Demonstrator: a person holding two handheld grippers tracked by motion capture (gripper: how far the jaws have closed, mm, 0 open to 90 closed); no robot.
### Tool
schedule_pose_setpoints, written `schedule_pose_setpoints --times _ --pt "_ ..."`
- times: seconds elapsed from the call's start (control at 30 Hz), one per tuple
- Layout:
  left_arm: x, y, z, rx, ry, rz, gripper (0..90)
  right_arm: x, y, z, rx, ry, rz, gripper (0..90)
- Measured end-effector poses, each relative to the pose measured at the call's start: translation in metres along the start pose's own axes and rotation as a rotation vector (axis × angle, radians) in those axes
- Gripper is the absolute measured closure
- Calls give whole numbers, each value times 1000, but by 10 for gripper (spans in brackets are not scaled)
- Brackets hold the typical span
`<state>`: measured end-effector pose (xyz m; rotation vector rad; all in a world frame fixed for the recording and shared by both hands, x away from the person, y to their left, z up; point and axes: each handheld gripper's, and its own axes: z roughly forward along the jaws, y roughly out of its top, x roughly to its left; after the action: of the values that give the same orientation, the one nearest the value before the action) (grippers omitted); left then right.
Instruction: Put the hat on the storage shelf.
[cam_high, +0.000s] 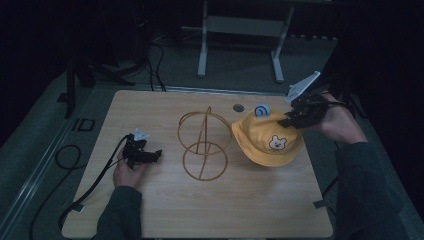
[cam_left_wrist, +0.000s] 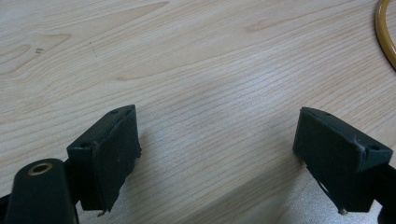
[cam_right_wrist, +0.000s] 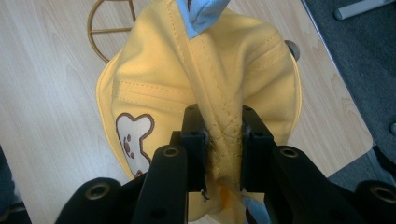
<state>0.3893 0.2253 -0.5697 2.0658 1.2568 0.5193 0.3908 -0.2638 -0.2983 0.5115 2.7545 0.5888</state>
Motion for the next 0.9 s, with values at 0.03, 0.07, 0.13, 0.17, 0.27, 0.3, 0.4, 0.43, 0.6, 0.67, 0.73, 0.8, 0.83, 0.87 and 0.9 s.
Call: schedule_pose_setpoints --times 0.03,0.07,0.13,0.17,0.27,0.3,0.4,0.43,0.6,0.67,0.73,0.8,0.83,0.87,0.9 --pt "0 0 0 0 0 0 144 0 -1 -1 -2 0 4 756" --pt "0 0 0 0 0 0 143 -1 -1 -2 -8 2 5 756" --pt "0 0 0 0 0 0 143 -2 -2 -4 -16 1 7 756" --pt "0 0 0 0 0 0 144 -2 -3 -5 -16 2 15 757" --pt "0 0 0 0 0 0 143 -4 -5 -7 -31 3 21 757" --pt "0 0 0 0 0 0 144 -4 -5 -8 -34 3 21 757" --pt "0 0 0 0 0 0 144 -5 -6 -11 -41 1 24 757" --pt "0 0 0 0 0 0 144 -5 -6 -12 -41 1 24 757" --pt "0 0 0 0 0 0 144 -6 -7 -18 -65 -2 28 757" --pt "0 0 0 0 0 0 143 -7 -7 -19 -68 -3 29 757" --pt "0 0 0 0 0 0 144 -7 -6 -20 -73 -2 30 757" --pt "0 0 0 0 0 0 144 -7 -6 -21 -78 -2 32 757" --pt "0 0 0 0 0 0 144 -7 -6 -21 -80 -1 32 757" --pt "0 0 0 0 0 0 143 -7 -6 -21 -83 0 29 757" --pt "0 0 0 0 0 0 144 -6 -5 -21 -86 -1 25 757"
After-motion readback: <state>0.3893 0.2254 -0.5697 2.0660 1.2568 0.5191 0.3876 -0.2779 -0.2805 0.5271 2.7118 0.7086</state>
